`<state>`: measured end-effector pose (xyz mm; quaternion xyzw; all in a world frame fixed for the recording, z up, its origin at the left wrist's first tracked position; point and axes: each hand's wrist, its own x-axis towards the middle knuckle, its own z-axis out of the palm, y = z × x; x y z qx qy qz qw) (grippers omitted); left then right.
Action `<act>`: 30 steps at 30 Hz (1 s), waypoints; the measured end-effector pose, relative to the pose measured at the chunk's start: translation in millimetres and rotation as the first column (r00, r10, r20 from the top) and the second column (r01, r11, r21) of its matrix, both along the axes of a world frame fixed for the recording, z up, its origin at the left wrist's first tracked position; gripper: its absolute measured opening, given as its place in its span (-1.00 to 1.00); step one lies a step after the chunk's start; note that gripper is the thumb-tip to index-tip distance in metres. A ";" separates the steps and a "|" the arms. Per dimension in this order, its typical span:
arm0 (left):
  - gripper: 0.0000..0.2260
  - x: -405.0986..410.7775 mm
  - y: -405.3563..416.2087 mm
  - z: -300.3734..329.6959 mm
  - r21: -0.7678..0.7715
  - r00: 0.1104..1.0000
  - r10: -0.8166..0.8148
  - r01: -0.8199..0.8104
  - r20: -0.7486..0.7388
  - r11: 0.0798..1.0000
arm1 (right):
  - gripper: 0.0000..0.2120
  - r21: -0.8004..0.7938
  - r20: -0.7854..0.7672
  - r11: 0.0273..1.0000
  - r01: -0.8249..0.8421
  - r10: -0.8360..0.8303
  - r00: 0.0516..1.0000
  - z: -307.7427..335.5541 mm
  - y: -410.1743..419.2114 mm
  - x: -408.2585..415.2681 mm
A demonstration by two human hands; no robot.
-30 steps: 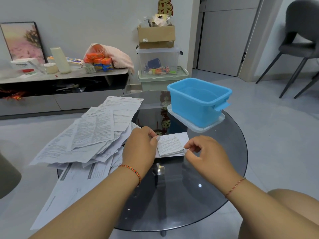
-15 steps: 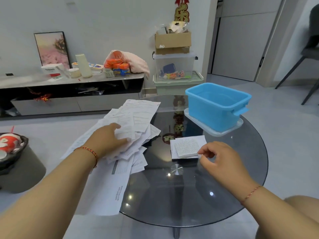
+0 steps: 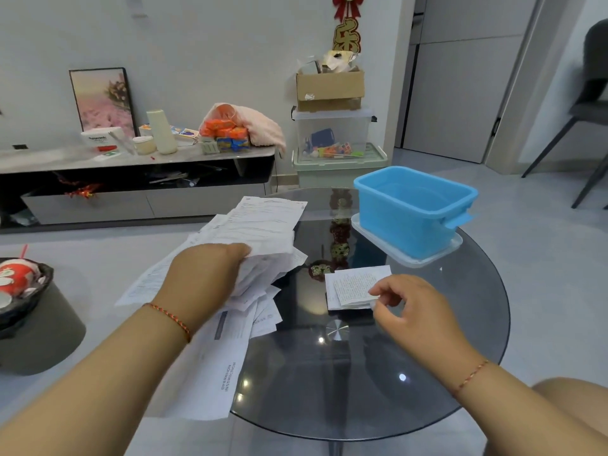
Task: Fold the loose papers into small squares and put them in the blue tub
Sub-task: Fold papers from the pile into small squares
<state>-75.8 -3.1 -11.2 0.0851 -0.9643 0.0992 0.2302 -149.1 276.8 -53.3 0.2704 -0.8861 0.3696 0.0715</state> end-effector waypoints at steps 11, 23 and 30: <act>-0.58 78.1 134.1 -24.6 -0.007 0.855 -0.484 0.492 -0.186 0.871 | -0.74 0.163 -0.195 0.919 -0.360 0.388 0.901 -5.7 24.7 31.2; -0.65 96.0 130.5 -59.7 0.804 0.994 -0.110 0.066 -0.001 0.591 | -0.86 0.121 0.213 0.934 -0.336 0.306 0.928 -5.7 52.2 40.1; -0.78 85.5 133.9 -74.6 0.806 0.997 0.039 0.035 -0.071 0.591 | -0.75 0.041 0.409 0.980 -0.193 0.159 0.898 -5.3 46.0 37.4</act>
